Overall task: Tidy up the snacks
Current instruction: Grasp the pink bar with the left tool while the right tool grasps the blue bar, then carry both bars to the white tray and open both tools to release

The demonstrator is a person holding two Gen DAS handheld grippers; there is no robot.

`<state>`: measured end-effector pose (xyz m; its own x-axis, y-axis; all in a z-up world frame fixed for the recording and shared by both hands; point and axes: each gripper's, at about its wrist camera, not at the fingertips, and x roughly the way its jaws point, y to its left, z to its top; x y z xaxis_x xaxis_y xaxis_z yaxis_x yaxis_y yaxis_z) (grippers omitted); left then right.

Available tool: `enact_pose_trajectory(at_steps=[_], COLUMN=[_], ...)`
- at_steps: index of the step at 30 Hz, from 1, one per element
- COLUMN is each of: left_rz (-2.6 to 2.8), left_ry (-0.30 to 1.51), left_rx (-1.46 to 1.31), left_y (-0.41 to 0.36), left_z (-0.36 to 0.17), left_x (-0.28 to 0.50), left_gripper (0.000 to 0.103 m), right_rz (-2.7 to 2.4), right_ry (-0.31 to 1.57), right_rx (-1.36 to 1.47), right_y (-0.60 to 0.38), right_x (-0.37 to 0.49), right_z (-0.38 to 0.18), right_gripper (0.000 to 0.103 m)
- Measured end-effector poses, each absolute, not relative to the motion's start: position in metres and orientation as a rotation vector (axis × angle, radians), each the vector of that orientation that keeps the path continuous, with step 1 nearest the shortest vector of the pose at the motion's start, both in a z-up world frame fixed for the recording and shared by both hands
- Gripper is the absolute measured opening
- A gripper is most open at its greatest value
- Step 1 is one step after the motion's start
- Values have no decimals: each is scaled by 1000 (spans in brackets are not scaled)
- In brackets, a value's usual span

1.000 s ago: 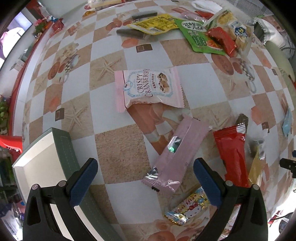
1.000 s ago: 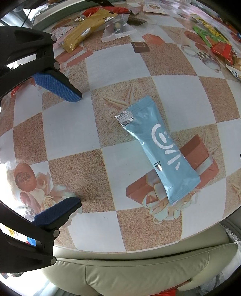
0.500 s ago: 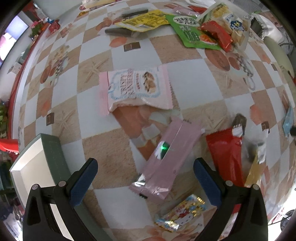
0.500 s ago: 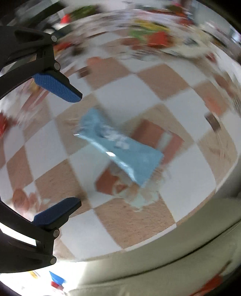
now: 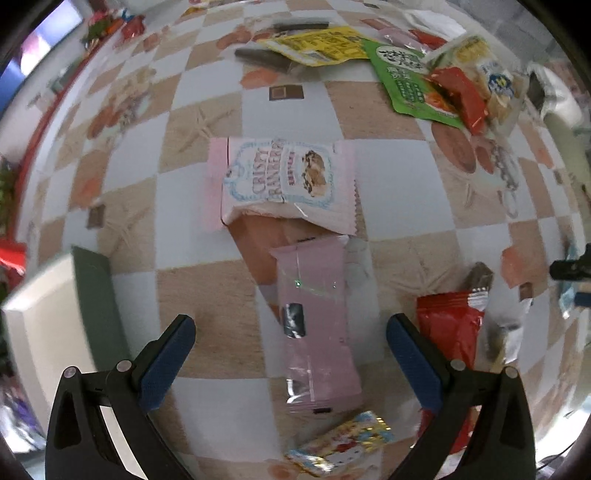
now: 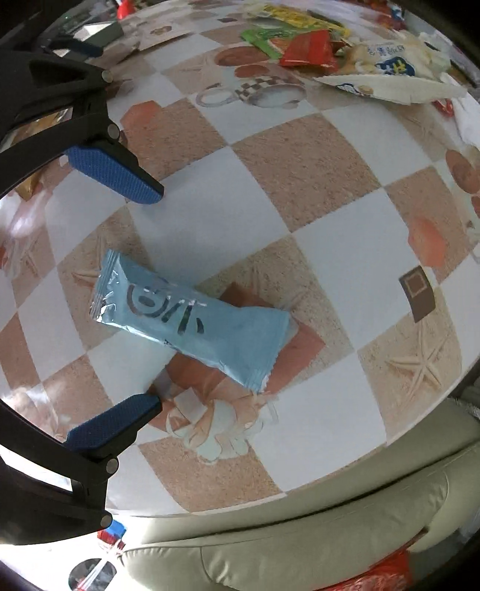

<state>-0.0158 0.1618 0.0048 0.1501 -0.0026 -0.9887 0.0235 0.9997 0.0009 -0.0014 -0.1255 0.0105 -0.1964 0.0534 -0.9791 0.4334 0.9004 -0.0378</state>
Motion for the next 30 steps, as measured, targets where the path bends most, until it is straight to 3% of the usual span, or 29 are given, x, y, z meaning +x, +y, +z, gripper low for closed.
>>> enact_pose_trajectory(at_steps=[9,11,12,15,16,17,30], left_rz=[-19,-30,-42,-96,-110,-123,-119], left_ry=[1457,1482,1478,1455,1452,1453,1398], left_rx=[-10,-4,2,43,54,69,-57], left_y=[162,163,162,152,146,142,172], left_z=[3,3,5,17,20,23,89], left_x=[-13,-2,-1,4,4,4,-31], left_gripper=[103,100,96,68,50,26,25], right_rz=[-289,-243,-219,-141,-120,-97,100], right_ry=[1768,1743,1733,1706,1708,1709,1641], right_rx=[308,249,220,131,118,122,262], right_y=[-132,-120,-115,-101,-97,-95,-80], right_x=[17,19,20,23,23,22,-10], right_z=[8,15,19,27,28,28,83], right_gripper=[100,86,75,28,25,25,25])
